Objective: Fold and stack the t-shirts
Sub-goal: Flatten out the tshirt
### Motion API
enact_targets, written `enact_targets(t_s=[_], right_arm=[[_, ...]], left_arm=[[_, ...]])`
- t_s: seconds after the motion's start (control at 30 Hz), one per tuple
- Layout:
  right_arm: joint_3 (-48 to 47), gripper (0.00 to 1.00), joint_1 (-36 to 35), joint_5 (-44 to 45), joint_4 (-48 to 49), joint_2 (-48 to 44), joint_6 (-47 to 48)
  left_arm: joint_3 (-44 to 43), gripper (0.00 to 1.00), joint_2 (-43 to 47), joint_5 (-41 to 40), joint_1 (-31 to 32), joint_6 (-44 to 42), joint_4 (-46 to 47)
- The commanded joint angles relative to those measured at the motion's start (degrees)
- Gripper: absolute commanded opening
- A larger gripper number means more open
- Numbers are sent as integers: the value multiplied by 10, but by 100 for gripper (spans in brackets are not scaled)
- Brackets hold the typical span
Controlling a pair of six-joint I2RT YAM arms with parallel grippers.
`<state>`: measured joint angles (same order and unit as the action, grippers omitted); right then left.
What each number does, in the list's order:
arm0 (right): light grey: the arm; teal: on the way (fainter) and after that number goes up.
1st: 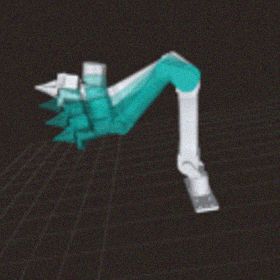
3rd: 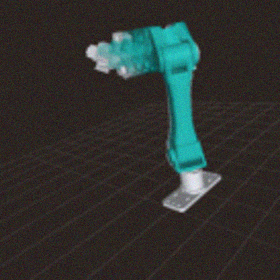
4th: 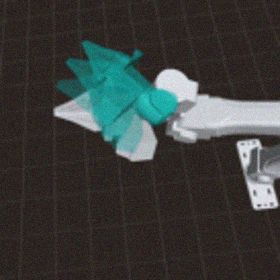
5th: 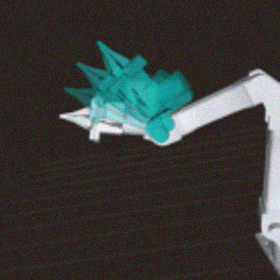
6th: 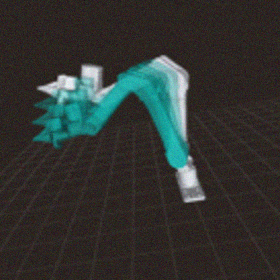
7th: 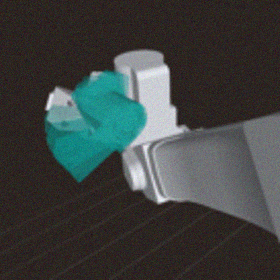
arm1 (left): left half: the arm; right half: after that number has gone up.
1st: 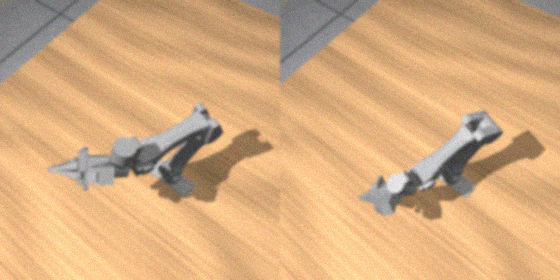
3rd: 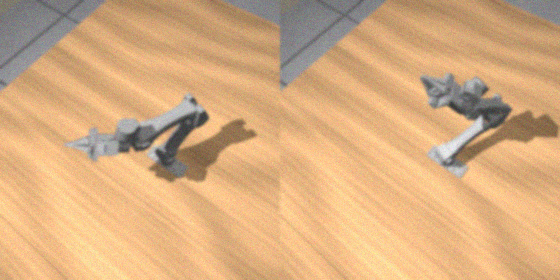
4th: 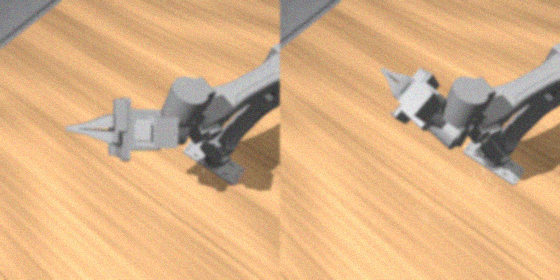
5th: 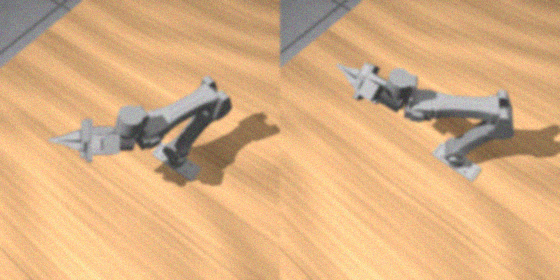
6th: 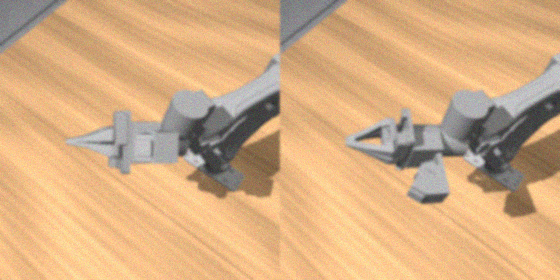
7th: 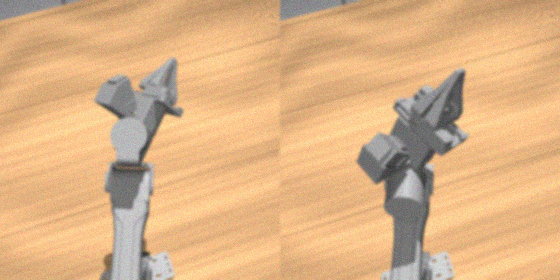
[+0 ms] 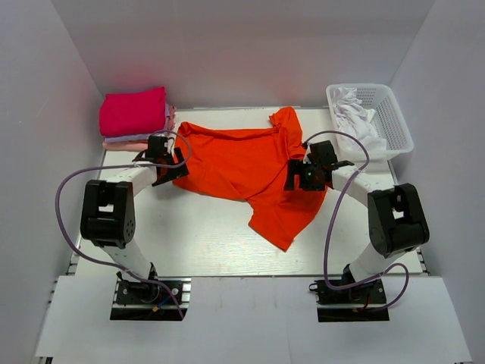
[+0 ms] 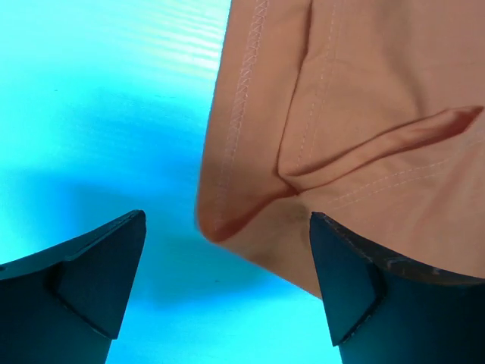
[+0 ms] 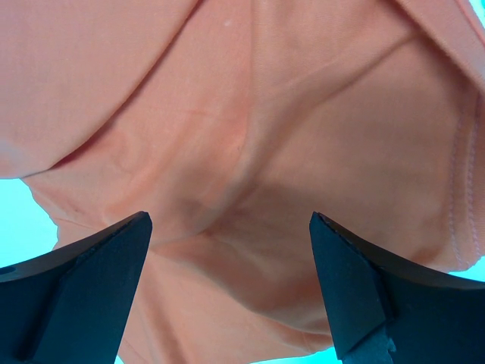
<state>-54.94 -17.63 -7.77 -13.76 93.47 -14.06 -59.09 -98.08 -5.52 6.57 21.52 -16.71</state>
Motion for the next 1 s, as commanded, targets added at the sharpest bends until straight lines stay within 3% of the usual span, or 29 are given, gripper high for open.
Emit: enact_targets(t_s=[0.0, 0.07, 0.17, 0.4, 0.67, 0.73, 0.97], right_arm=[[-17, 90, 1, -21, 0, 11, 15], [-21, 90, 2, -27, 0, 18, 15], [-18, 90, 2, -19, -9, 15, 21], [-10, 90, 2, -13, -2, 1, 19], [-7, 90, 3, -18, 1, 2, 21], [-8, 90, 1, -16, 1, 1, 22], [-10, 90, 1, -23, 0, 5, 26]], left_arm=[[5, 96, 5, 102, -20, -3, 76], [5, 88, -24, 130, -27, -11, 94], [-1, 85, -31, 144, -32, -32, 107], [29, 85, 11, 172, -32, -63, 156], [-3, 83, -38, 247, -20, -98, 142], [2, 78, -38, 247, -20, -104, 148], [-10, 78, -72, 261, -20, -104, 148]])
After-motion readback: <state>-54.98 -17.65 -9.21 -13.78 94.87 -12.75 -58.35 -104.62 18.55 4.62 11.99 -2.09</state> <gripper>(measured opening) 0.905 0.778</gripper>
